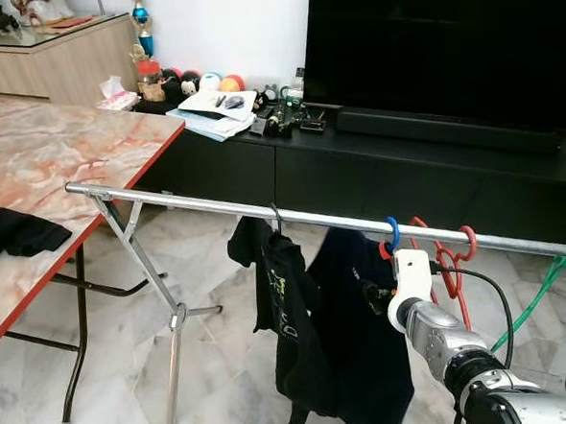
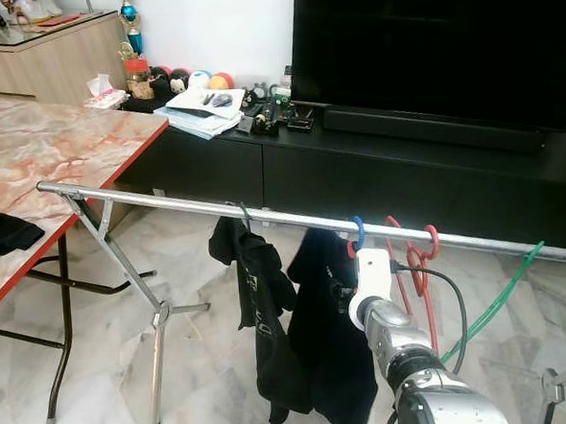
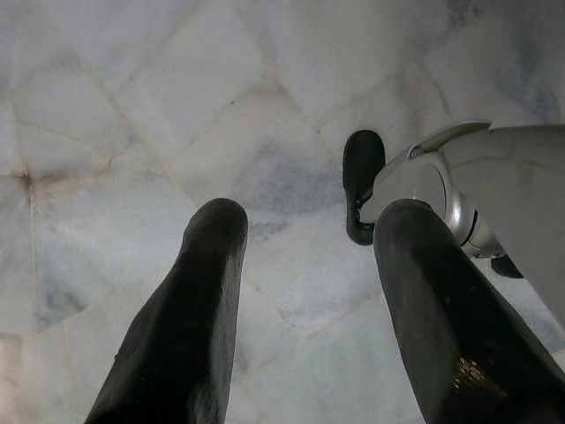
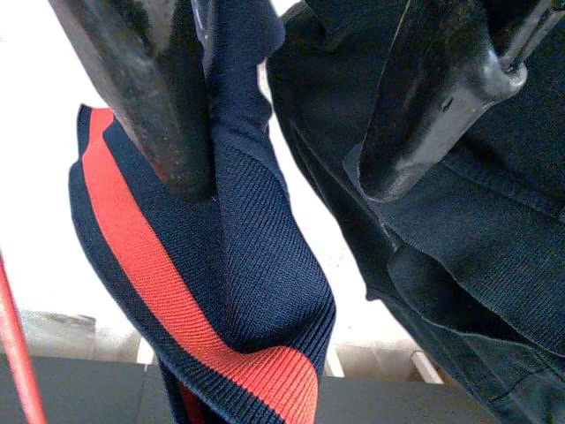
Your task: Hang hanger
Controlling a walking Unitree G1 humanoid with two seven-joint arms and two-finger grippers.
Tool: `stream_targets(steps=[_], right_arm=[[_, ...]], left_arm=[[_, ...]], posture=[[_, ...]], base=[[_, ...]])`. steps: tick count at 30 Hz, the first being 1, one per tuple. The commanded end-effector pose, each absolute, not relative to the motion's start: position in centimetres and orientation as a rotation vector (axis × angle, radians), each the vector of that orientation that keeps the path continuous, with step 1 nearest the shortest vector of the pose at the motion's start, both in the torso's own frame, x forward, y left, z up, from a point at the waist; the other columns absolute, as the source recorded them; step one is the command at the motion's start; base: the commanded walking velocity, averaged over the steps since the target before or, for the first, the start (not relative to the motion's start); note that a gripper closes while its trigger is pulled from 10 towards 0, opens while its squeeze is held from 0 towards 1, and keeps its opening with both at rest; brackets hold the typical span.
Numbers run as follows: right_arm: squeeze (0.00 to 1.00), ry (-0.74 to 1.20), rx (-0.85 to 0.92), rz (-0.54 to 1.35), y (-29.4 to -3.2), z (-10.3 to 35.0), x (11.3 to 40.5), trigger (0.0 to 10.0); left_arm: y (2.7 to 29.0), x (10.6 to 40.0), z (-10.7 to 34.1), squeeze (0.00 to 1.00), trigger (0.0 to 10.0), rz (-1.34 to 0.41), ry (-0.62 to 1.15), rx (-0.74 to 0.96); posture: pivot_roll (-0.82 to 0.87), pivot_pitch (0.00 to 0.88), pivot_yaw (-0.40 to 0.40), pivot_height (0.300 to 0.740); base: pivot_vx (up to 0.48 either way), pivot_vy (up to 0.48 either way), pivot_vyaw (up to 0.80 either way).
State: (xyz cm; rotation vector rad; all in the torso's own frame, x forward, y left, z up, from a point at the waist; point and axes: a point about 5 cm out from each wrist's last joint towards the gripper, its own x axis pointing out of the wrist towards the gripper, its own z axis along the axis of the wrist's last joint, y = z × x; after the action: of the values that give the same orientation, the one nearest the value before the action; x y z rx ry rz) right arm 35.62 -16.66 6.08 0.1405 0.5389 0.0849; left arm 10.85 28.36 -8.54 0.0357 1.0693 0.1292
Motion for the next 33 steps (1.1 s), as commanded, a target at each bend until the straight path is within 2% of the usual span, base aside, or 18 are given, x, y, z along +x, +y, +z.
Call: stream_targets(steps=[1, 3, 4, 5, 6, 7, 10, 11, 12, 13, 15, 21, 22, 23, 24, 33], right_arm=[[0.00, 0.543, 0.141, 0.057, -16.9, 5.7, 35.4, 10.0], [0.00, 0.530, 0.144, 0.040, -17.1, 5.8, 35.4, 10.0], [0.00, 0.526, 0.146, 0.033, -17.1, 5.9, 35.5, 8.4], [0.00, 0.523, 0.147, 0.029, -17.1, 5.9, 35.5, 8.4], [0.00, 0.523, 0.145, 0.015, -17.2, 5.9, 35.5, 0.3], [0.00, 0.524, 0.143, 0.013, -17.3, 5.9, 35.5, 0.0], [0.00, 0.533, 0.131, 0.000, -17.4, 5.7, 35.3, 0.0], [0.00, 0.540, 0.128, -0.003, -17.4, 5.5, 35.2, 1.1], [0.00, 0.543, 0.127, -0.003, -17.4, 5.4, 35.2, 1.1], [0.00, 0.551, 0.123, -0.006, -17.4, 5.3, 35.1, 4.3], [0.00, 0.561, 0.118, -0.013, -17.5, 5.0, 34.8, 10.0], [0.00, 0.582, 0.118, -0.038, -17.7, 4.4, 34.4, 10.0], [0.00, 0.582, 0.120, -0.039, -17.7, 4.4, 34.4, 6.1], [0.00, 0.582, 0.120, -0.039, -17.7, 4.4, 34.4, 6.1], [0.00, 0.583, 0.122, -0.037, -17.6, 4.3, 34.4, 0.0], [0.00, 0.592, 0.120, -0.023, -17.1, 4.0, 34.2, 0.0]], left_arm=[[28.6, 10.0, -8.7, 0.00, 10.0, 0.123, 1.106, 0.045], [28.6, 10.0, -8.7, 0.00, 10.0, 0.124, 1.105, 0.044], [28.6, 10.0, -8.7, 0.00, 10.0, 0.124, 1.105, 0.043], [28.6, 9.9, -8.7, 0.00, 10.0, 0.125, 1.104, 0.042], [28.6, 9.9, -8.7, 0.00, 10.0, 0.126, 1.104, 0.040], [28.6, 9.9, -8.7, 0.00, 10.0, 0.127, 1.104, 0.039], [28.5, 9.9, -8.7, 0.00, 10.0, 0.129, 1.103, 0.030], [28.5, 9.9, -8.8, 0.00, 10.0, 0.131, 1.102, 0.025], [28.5, 9.9, -8.8, 0.00, 10.0, 0.132, 1.101, 0.023], [28.5, 9.9, -8.8, 0.00, 10.0, 0.134, 1.100, 0.020], [28.5, 9.9, -8.8, 0.00, 10.0, 0.138, 1.100, 0.014], [28.4, 9.9, -8.8, 0.00, 10.0, 0.136, 1.102, 0.003], [28.4, 9.9, -8.8, 0.00, 10.0, 0.136, 1.102, 0.000], [28.4, 9.9, -8.8, 0.00, 10.0, 0.136, 1.102, 0.000], [28.4, 9.9, -8.8, 0.00, 10.0, 0.136, 1.103, -0.001], [28.4, 9.9, -8.8, 0.00, 10.0, 0.131, 1.105, -0.002]], posture=[[0.21, 0.000, -0.049, 0.740], [0.21, 0.000, -0.051, 0.740], [0.21, 0.000, -0.051, 0.740], [0.21, 0.000, -0.051, 0.740], [0.21, 0.000, -0.051, 0.740], [0.21, 0.000, -0.053, 0.740], [0.21, 0.000, -0.056, 0.740], [0.21, 0.000, -0.059, 0.740], [0.21, 0.000, -0.059, 0.740], [0.21, 0.000, -0.057, 0.740], [0.21, 0.000, -0.060, 0.740], [0.21, 0.000, -0.063, 0.740], [0.21, 0.000, -0.063, 0.740], [0.21, 0.000, -0.063, 0.740], [0.21, 0.000, -0.063, 0.740], [0.21, 0.000, -0.064, 0.740]], base=[[0.000, 0.000, 0.00], [0.000, 0.000, 0.00], [0.000, 0.000, 0.00], [0.000, 0.000, 0.00], [0.000, 0.000, 0.00], [0.000, 0.000, 0.00], [0.000, 0.000, 0.00], [0.000, 0.000, 0.00], [0.000, 0.000, 0.00], [0.000, 0.000, 0.00], [0.000, 0.000, 0.00], [0.000, 0.000, 0.00], [0.000, 0.000, 0.00], [0.000, 0.000, 0.00], [0.000, 0.000, 0.00], [0.000, 0.000, 0.00]])
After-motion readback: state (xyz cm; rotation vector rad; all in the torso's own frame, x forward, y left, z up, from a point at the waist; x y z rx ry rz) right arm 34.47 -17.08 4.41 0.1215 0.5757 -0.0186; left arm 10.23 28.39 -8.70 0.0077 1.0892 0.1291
